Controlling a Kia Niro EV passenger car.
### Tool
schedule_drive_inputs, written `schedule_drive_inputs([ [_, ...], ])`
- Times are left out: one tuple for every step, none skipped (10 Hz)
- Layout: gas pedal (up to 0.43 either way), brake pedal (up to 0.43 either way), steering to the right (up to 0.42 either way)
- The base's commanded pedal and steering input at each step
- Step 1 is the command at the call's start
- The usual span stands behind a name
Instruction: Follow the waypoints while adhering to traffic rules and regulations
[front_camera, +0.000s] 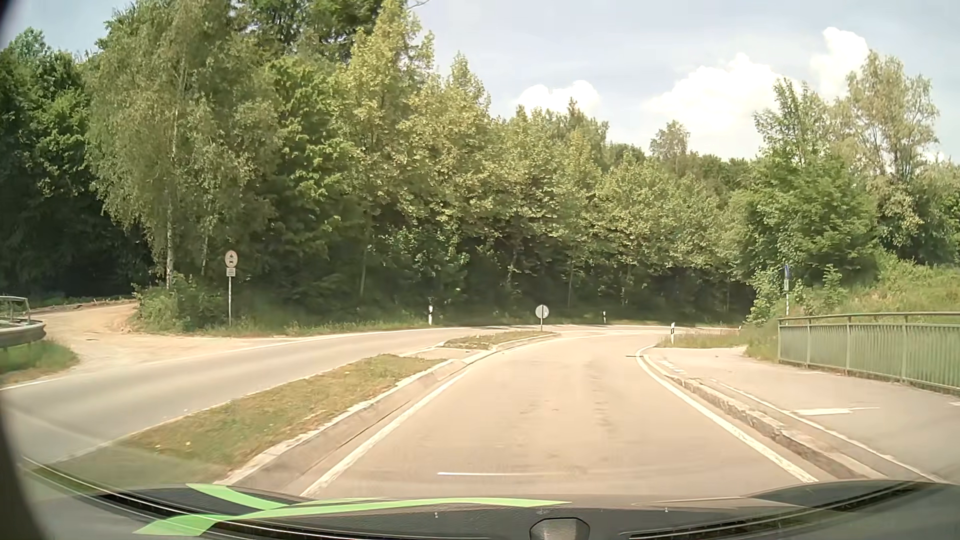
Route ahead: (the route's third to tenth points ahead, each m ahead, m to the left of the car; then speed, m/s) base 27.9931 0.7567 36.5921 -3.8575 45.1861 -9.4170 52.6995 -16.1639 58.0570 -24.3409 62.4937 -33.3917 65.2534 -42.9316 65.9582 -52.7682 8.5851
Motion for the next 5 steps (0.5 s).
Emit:
schedule_drive_inputs([
  [0.000, 0.000, 0.028],
  [0.000, 0.000, 0.029],
  [0.000, 0.000, 0.030],
  [0.000, 0.000, 0.032],
  [0.000, 0.000, 0.032],
])
